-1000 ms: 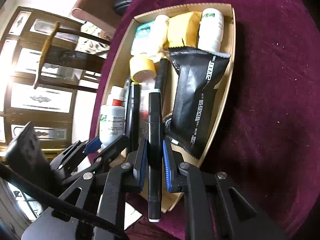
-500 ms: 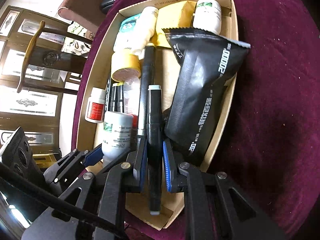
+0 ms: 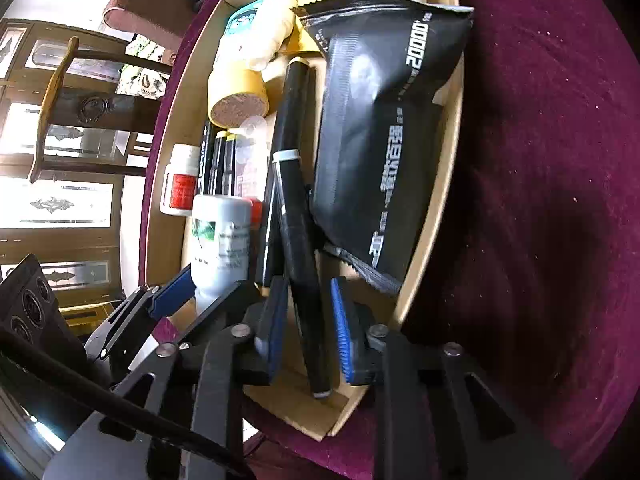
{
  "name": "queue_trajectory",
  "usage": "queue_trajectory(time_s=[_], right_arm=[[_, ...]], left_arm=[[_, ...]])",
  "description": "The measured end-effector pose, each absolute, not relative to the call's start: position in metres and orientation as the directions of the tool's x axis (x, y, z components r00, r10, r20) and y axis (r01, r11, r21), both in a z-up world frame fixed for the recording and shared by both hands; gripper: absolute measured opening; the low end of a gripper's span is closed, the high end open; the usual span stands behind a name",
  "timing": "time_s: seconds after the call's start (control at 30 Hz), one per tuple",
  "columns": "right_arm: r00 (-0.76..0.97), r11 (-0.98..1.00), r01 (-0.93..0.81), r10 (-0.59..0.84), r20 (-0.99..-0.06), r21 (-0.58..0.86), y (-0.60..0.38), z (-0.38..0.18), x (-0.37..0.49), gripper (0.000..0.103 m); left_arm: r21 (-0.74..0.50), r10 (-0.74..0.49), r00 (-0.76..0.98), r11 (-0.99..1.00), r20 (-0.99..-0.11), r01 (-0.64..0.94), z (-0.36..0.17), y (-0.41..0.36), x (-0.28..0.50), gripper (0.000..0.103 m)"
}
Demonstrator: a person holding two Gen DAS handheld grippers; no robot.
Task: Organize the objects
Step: 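Lower the bottle and marker into the tray and open both grippers, then withdraw both grippers up from the tray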
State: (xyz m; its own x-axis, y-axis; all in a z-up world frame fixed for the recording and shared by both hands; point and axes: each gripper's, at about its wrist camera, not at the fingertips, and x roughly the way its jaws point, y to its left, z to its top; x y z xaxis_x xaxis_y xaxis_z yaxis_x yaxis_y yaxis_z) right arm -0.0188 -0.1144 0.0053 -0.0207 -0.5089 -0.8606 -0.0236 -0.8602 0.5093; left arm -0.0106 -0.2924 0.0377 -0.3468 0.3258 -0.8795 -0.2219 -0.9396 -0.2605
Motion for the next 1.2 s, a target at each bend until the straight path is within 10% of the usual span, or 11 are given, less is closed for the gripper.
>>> queue_trajectory(time_s=[0.43,0.6,0.67,1.2], right_arm=[[-0.135,-0.807,0.112,-0.591,-0.796,0.580,-0.072,0.060,0.011,0.040],[-0.292,-0.844,0.140,-0.534,-0.793,0.517,-0.048,0.095,0.019,0.041],[-0.367,-0.875,0.178,-0.484,-0.794,0.451,-0.045,0.112,0.024,0.042],[-0.501,-0.901,0.390,-0.380,-0.778,0.189,-0.068,0.144,0.081,0.054]], left_arm=[[0.038,-0.006,-0.723,-0.999,-0.691,-0.028,0.144,-0.272,0.051,0.045],[0.021,-0.064,-0.886,-0.998,-0.459,0.062,0.223,-0.254,0.098,0.102],[0.012,-0.103,-0.908,-0.994,-0.405,0.107,0.242,-0.243,0.111,0.102],[0.037,-0.184,-0.780,-0.979,-0.598,0.202,0.223,-0.242,0.103,0.102]])
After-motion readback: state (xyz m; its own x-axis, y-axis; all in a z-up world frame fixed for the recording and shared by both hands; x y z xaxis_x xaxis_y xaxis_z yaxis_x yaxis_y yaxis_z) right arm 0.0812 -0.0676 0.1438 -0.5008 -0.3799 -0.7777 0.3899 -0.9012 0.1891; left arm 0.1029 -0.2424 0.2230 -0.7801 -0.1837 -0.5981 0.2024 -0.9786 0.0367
